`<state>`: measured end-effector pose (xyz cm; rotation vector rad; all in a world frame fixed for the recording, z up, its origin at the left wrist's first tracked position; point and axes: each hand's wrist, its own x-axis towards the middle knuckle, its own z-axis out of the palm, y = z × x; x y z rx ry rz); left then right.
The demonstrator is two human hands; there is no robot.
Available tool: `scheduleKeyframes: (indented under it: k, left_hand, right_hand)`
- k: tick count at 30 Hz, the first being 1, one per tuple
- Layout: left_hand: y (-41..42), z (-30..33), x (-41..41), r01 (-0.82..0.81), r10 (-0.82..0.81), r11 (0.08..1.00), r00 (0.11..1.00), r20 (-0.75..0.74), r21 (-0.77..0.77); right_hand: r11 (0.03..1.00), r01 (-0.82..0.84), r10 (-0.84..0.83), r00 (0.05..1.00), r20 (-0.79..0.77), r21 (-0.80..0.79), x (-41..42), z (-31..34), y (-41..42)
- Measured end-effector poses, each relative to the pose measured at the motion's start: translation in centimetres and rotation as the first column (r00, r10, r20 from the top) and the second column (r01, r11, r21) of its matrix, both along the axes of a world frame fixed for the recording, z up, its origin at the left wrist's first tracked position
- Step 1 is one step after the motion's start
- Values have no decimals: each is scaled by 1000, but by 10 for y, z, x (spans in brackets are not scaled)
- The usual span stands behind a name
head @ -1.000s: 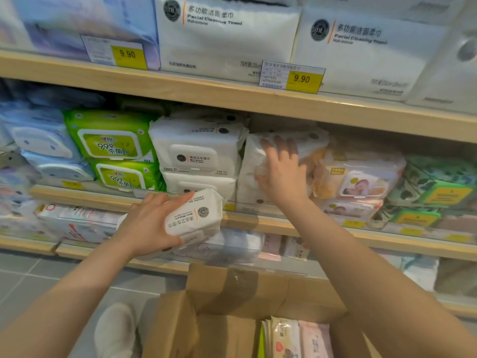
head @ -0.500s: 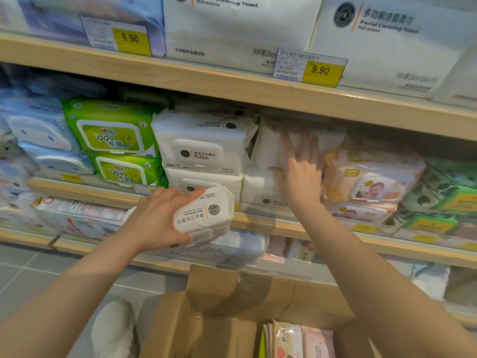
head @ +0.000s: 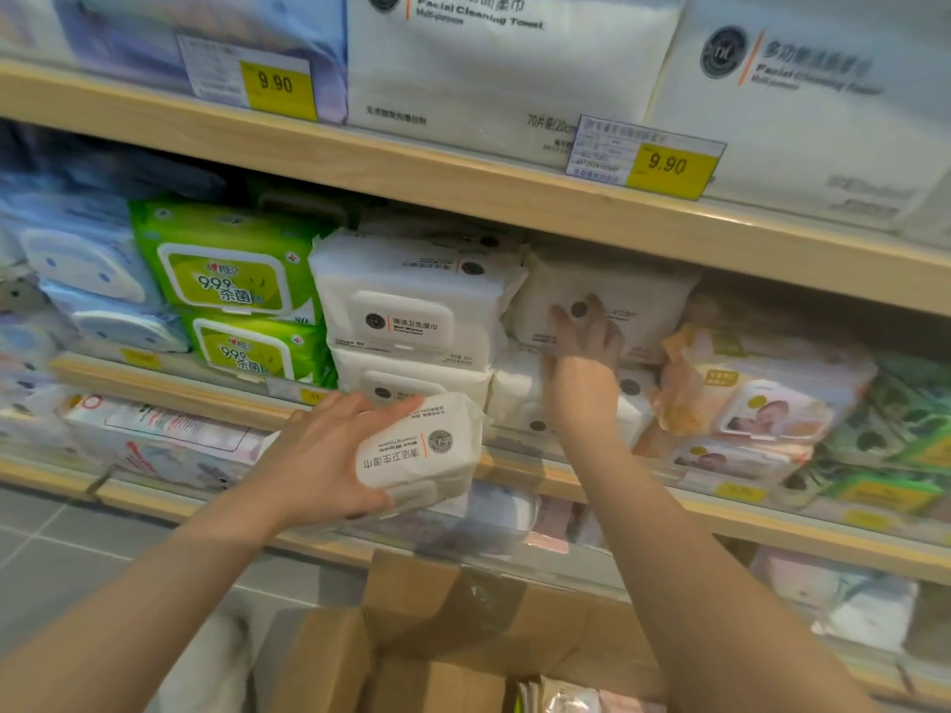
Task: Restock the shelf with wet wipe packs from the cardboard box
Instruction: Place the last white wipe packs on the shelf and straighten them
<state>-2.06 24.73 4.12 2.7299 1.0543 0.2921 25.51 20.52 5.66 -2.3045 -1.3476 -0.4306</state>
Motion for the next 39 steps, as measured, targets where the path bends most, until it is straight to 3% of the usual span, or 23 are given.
scheduleKeyframes:
  k: [5, 9, 17, 21, 23, 25, 26, 28, 30, 36, 39]
  left_hand:
    - [-2, 3, 4, -4, 3, 1000, 1000, -23, -3]
    - [-4, 3, 5, -8, 7, 1000, 1000, -18, -23]
    - [-4, 3, 5, -9, 10, 999, 1000, 9, -31]
    - [-12, 7, 6, -31, 32, 999, 999, 17, -42]
    - [-21, 13, 10, -42, 45, 997, 998, 49, -60]
    - [-32, 20, 17, -44, 54, 994, 994, 91, -101]
    - [-39, 24, 21, -34, 46, 992, 993, 108, -118]
    - [-54, 33, 31, 5, 11, 990, 993, 118, -141]
    - [-73, 40, 42, 44, -30, 990, 994, 109, -134]
    - [-91, 64, 53, 90, -90, 996, 995, 35, -9]
    - [-83, 75, 50, 93, -92, 995, 995, 45, -28]
  right_hand:
    - [979, 76, -93, 992, -85, -187, 1, -16, -27]
    - [951, 1, -48, 988, -146, -309, 1, -4, -21]
    - [894, 2, -81, 984, -158, -448, 1, 3, 2]
    - [894, -150, 22, 956, -291, -423, -4, 17, -22]
    - [894, -345, 203, 880, -430, -285, -11, 25, -51]
    - [815, -572, 412, 684, -602, -92, -25, 32, -85]
    - [757, -649, 468, 619, -631, -75, -33, 35, -100]
    - [702, -693, 507, 648, -569, -163, -42, 36, -118]
    - [744, -635, 492, 732, -471, -210, -41, 35, -128]
    - [825, -552, 472, 793, -384, -126, -16, 64, -154]
    - [843, -527, 461, 811, -359, -106, -6, 79, -155]
